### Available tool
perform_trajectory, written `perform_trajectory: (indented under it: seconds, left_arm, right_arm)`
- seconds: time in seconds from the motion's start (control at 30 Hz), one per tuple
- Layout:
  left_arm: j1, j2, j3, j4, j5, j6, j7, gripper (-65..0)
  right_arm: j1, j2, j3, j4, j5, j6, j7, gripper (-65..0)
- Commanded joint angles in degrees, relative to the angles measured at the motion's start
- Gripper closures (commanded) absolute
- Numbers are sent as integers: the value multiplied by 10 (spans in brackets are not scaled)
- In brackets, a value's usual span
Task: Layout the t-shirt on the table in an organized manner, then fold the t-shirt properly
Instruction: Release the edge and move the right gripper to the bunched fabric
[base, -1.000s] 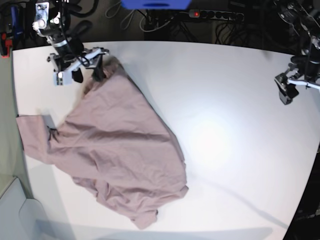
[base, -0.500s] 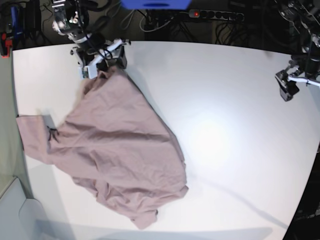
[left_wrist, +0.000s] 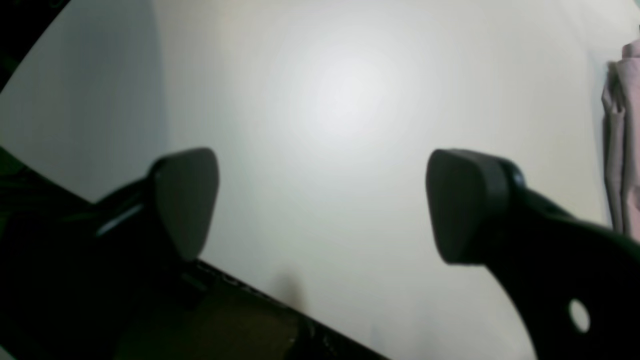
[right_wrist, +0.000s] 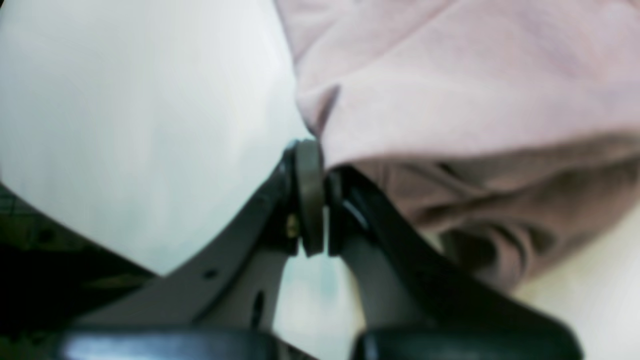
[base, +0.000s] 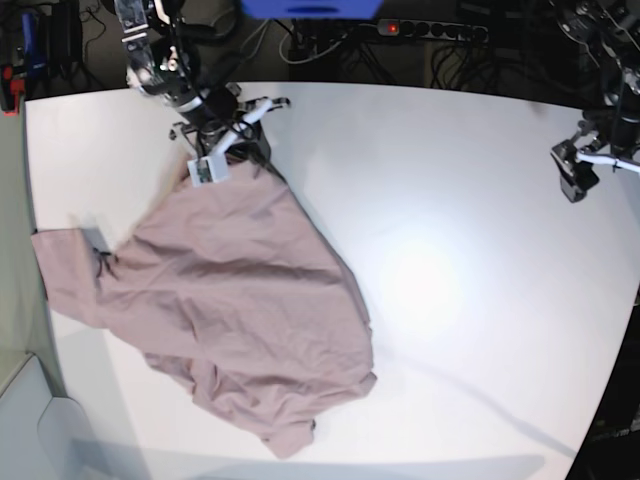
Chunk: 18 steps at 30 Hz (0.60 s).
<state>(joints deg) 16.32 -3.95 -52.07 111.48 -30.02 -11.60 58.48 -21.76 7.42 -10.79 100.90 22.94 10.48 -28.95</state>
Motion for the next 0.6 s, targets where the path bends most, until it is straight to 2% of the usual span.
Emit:
perform_trajectory:
  seconds: [0.0,0.23,0.4,0.57]
  left_arm:
    - [0,-7,-4,8,-6,2,-9,-650]
    - [11,-8,-5,8,-6,2,-9,-650]
    - [35,-11,-5,13,-6,2,-11,-650]
    - [47,-12,-5,14,-6,2,-13,-650]
  right_arm:
    - [10,1,-2,21,8,3,13,-1]
    - [46,-1,-6,169,15,6,17,0]
    - [136,1,-14,162,87,2,20,0]
    - [200,-8,16,117,89,2,20,0]
